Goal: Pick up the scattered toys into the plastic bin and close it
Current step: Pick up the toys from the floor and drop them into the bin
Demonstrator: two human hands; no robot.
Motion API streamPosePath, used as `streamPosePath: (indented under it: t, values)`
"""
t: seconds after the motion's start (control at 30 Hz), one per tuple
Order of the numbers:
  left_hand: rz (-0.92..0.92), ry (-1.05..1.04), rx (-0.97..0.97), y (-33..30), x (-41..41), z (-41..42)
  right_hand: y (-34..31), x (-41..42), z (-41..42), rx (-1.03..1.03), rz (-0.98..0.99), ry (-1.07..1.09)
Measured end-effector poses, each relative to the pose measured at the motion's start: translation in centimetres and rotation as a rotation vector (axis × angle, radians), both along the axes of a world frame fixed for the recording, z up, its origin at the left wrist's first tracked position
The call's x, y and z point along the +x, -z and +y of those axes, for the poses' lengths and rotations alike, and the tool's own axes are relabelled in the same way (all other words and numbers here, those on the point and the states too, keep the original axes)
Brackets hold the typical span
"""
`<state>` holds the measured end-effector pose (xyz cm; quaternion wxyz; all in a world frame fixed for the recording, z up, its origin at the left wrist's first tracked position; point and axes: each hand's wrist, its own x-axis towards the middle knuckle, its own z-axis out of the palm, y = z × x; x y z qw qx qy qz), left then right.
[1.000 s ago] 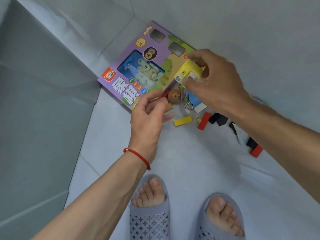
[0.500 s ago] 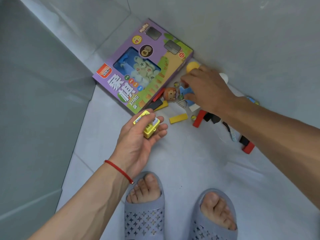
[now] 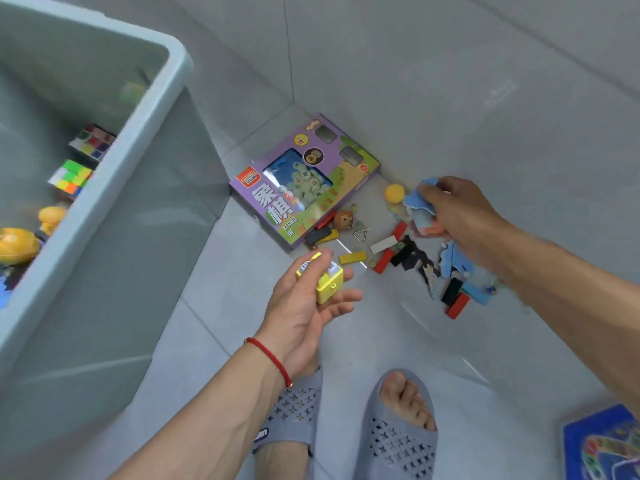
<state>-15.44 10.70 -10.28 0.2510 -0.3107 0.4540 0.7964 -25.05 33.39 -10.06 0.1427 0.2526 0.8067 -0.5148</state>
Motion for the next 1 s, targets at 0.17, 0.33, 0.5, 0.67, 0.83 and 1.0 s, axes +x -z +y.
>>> streamPosePath:
  t: [0.17, 0.33, 0.5, 0.67, 0.83, 1.0]
  values:
    - [0.183, -0.067, -0.111, -8.1, 1.8, -5.7, -9.5, 2.5, -5.2, -0.318, -0.208, -0.067]
    - [0.374, -0.401, -0.311, -16.9, 3.0, -15.4, -18.9, 3.2, -19.2, -0.511, -0.141, -0.404]
    - [0.455, -0.626, -0.467, -22.5, 5.3, -22.9, -24.3, 5.0, -29.2, -0.451, 0.062, -0.646]
    - [0.522, -0.548, -0.5, -22.9, 8.2, -21.5, -24.1, 5.9, -26.4, -0.107, 0.153, -0.761]
    - [0.5, -0.228, -0.504, -17.4, 7.4, -15.9, -19.6, 5.1, -16.3, 0.342, 0.01, -0.809]
    - [0.325, 0.141, -0.631, -8.6, 4.8, -9.7, -11.8, 4.6, -6.3, 0.784, -0.27, -0.998]
